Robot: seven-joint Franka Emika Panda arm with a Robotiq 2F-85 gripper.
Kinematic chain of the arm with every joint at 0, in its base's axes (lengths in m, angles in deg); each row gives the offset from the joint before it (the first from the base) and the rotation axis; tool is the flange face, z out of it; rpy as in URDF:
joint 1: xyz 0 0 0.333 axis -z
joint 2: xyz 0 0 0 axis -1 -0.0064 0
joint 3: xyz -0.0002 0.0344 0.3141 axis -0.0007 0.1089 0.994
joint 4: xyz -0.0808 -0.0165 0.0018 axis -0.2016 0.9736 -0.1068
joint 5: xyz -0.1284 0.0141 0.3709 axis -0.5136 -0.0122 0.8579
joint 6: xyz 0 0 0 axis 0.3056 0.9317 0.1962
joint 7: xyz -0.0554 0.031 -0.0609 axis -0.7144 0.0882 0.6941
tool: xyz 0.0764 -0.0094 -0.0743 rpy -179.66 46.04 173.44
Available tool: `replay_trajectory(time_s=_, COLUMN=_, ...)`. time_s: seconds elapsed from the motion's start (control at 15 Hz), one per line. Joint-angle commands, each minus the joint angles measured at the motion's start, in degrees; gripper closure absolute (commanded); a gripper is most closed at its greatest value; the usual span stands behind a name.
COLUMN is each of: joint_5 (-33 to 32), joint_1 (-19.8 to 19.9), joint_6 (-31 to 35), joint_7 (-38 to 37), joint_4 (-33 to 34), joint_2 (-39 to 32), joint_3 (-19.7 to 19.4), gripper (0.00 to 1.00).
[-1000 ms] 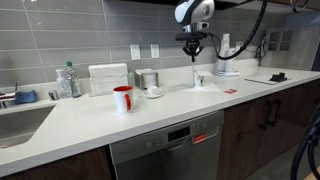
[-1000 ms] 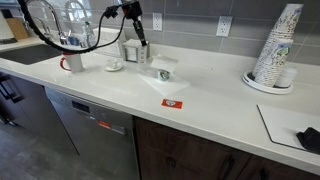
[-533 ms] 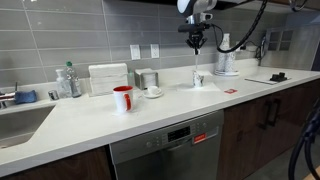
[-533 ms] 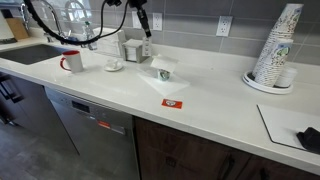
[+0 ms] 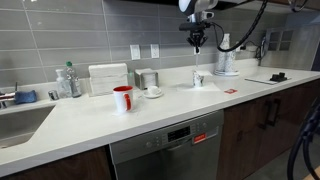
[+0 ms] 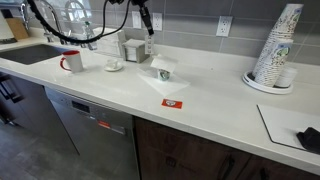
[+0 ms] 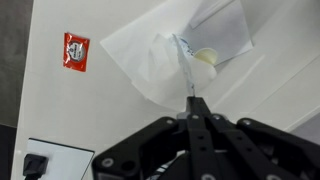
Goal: Put the white sachet on top of the napkin on the coffee cup
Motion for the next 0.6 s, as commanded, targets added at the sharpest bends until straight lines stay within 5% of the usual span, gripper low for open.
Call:
replay_trajectory(time_s=0.0, joint_5=0.01, joint_1=0.11, joint_6=-0.22, joint_7=0.06, joint_4=0.26, joint_2=-0.07, joint_3=0.1, gripper=1.0)
replay_trajectory(time_s=0.53, joint_5=-11.38, joint_1=-0.84, joint_6=1.86, joint_7=-0.09, joint_4=1.71, joint_2=-1.99, joint_3=-2.12, gripper=1.0)
